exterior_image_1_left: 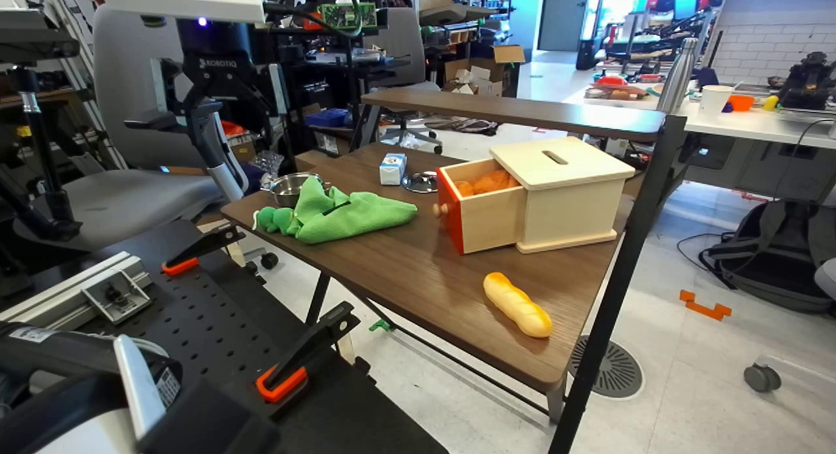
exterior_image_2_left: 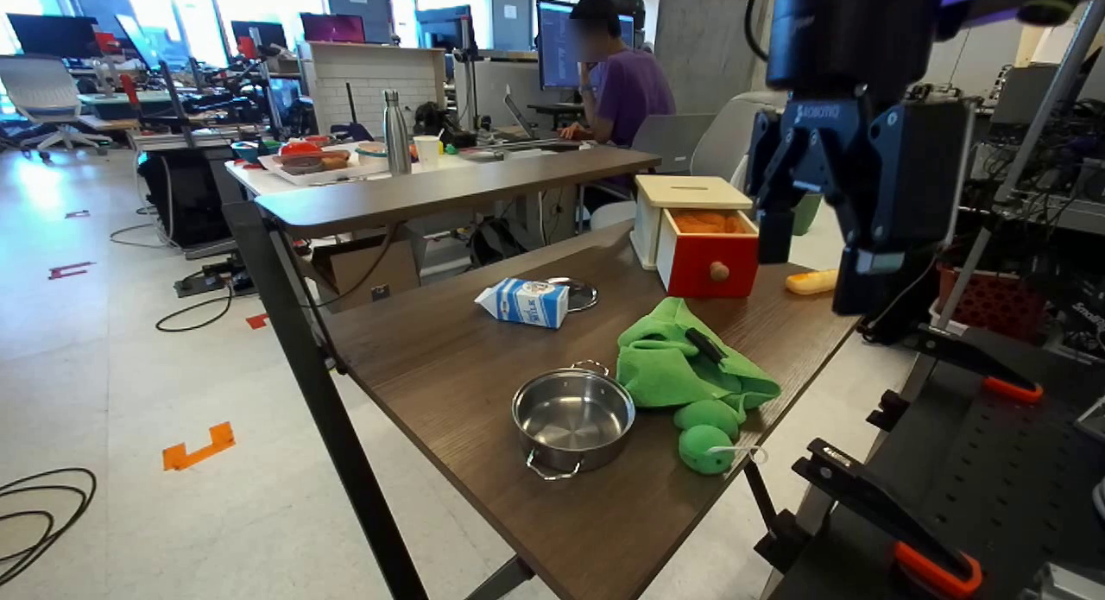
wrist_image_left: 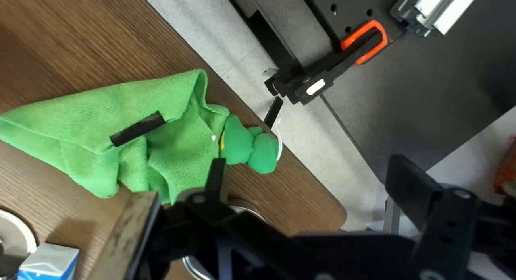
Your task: Put the green plush toy in the silver pot
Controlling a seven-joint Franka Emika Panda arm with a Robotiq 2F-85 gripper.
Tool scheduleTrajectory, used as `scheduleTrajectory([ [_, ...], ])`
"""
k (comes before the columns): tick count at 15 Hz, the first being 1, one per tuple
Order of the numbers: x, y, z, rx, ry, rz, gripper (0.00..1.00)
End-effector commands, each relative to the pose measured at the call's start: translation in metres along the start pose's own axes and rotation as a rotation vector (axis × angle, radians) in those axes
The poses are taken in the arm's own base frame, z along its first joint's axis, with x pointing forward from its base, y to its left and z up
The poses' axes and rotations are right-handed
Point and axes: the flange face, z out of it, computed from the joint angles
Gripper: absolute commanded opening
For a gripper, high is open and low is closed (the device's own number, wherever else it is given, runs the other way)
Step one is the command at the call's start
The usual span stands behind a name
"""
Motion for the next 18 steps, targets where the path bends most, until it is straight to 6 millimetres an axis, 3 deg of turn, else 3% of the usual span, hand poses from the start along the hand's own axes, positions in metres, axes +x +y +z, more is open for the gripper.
scheduleTrajectory([
  [1,0.026,0.001,0.032,0.013,-0.025,-0.066,1.0],
  [9,0.052,0.006,0.078,-0.083,-0.059,-0.132,1.0],
  [18,0.067,0.007,0.111,-0.107,-0.131,-0.186,1.0],
])
